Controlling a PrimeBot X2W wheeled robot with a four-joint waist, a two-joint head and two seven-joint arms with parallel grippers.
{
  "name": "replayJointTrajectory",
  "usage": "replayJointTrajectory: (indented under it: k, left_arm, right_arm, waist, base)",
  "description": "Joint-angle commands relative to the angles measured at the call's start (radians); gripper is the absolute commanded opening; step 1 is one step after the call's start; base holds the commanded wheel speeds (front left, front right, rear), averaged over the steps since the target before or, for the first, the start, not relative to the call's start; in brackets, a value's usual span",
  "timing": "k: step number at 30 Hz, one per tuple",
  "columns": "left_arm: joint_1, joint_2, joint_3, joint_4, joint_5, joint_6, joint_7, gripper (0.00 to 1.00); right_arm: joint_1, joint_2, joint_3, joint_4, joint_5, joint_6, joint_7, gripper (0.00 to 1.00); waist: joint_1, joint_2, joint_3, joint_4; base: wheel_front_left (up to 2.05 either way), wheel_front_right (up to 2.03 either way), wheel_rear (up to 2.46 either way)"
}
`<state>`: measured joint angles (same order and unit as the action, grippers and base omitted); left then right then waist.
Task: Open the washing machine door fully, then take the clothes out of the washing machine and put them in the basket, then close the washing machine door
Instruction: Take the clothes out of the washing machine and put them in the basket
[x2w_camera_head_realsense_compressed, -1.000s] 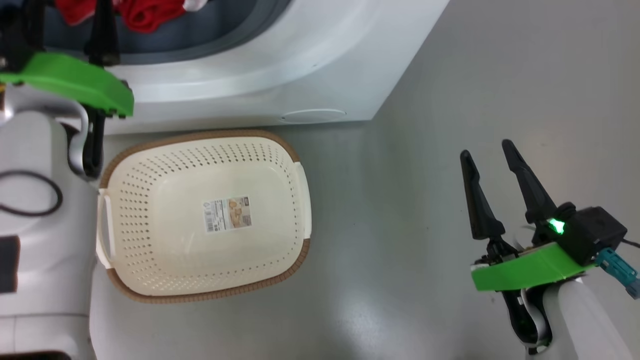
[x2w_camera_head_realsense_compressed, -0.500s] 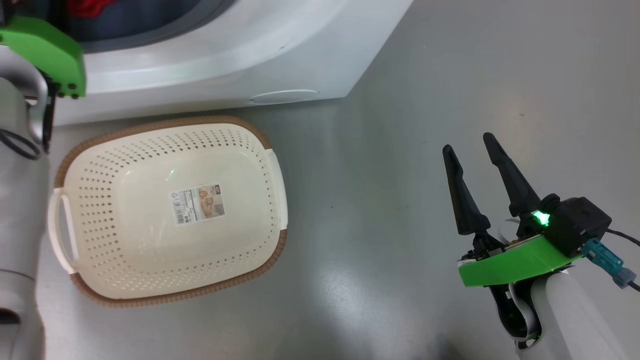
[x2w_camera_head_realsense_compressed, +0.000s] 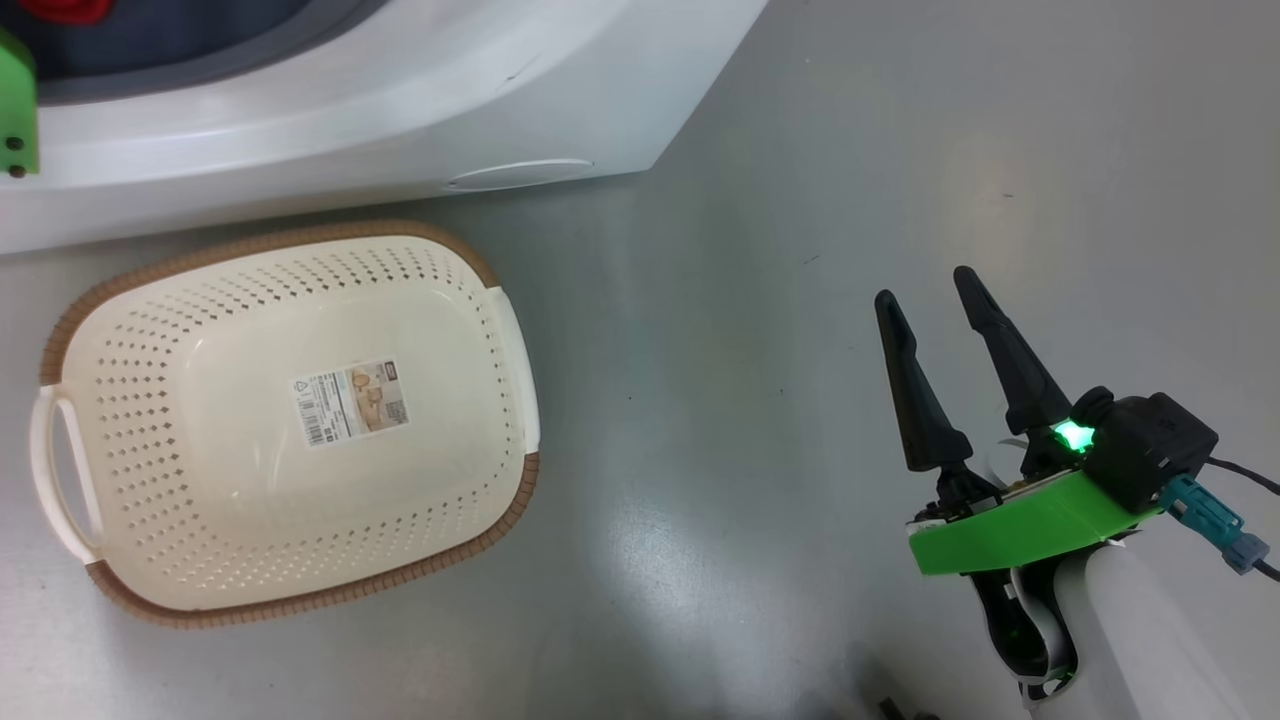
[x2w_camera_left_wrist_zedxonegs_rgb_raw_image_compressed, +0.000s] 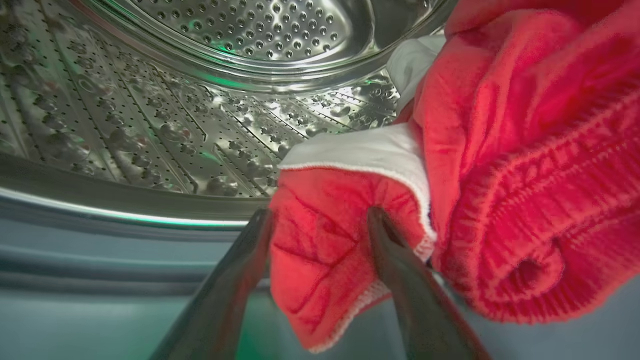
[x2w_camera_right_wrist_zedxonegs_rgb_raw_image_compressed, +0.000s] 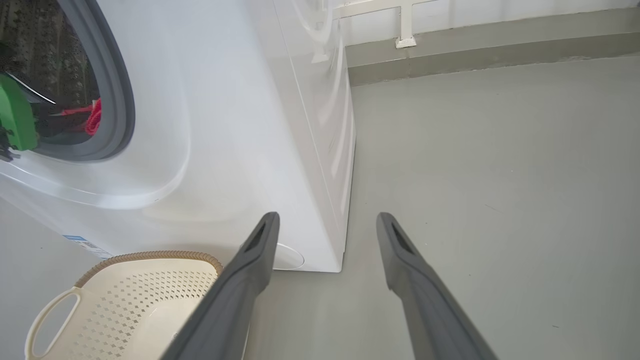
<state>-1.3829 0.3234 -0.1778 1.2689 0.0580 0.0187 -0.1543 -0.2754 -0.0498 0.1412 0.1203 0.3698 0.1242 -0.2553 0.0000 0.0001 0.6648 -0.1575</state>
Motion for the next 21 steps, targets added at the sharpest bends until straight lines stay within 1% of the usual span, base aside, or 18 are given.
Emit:
replayJointTrajectory:
  k: [1, 7, 8, 9, 10, 11, 15, 21]
  left_arm:
    - [-0.011, 0.054, -0.001, -0.005, 0.013, 0.002, 0.026, 1.0]
    - [-0.015, 0.06, -0.01, 0.009, 0.005, -0.005, 0.095, 1.0]
    - [-0.013, 0.06, -0.009, 0.011, 0.0, -0.008, 0.107, 0.97]
    - [-0.011, 0.06, -0.01, 0.012, -0.002, -0.012, 0.119, 0.54]
    - [-0.01, 0.06, -0.009, 0.013, -0.007, -0.017, 0.126, 0.22]
    - [-0.008, 0.059, -0.008, 0.014, -0.012, -0.022, 0.131, 0.0]
    - [-0.005, 0.052, -0.005, 0.015, -0.031, -0.046, 0.131, 0.0]
    - [-0.005, 0.04, -0.01, 0.01, -0.047, -0.065, 0.065, 0.0]
  right_arm:
    - [0.0, 0.0, 0.026, -0.022, 0.01, 0.007, -0.006, 1.0]
    - [-0.003, 0.0, 0.03, -0.024, 0.019, 0.007, -0.006, 1.0]
    - [-0.004, 0.0, 0.031, -0.023, 0.021, 0.007, -0.006, 1.0]
    - [-0.004, 0.0, 0.033, -0.022, 0.023, 0.007, -0.006, 1.0]
    - [-0.005, 0.0, 0.034, -0.022, 0.024, 0.007, -0.006, 1.0]
    - [-0.006, 0.0, 0.035, -0.021, 0.026, 0.007, -0.006, 1.0]
    - [-0.008, 0.0, 0.034, -0.019, 0.03, 0.007, -0.006, 1.0]
    - [-0.01, 0.0, 0.033, -0.015, 0.037, 0.007, -0.006, 1.0]
  waist:
    - [0.0, -0.0001, 0.003, -0.004]
    - [0.0, -0.0001, 0.009, -0.011]
    - [0.0, -0.0001, 0.009, -0.013]
    - [0.0, -0.0001, 0.01, -0.014]
    - [0.0, -0.0001, 0.01, -0.015]
    - [0.0, -0.0001, 0.01, -0.017]
    - [0.0, -0.0001, 0.009, -0.019]
    - [0.0, -0.0001, 0.005, -0.015]
  base:
    - [0.0, 0.0, 0.0]
    - [0.0, 0.0, 0.0]
    - [0.0, 0.0, 0.0]
    - [0.0, 0.0, 0.0]
    - [0.0, 0.0, 0.0]
    - [0.0, 0.0, 0.0]
    - [0.0, 0.0, 0.0]
    - [0.0, 0.0, 0.0]
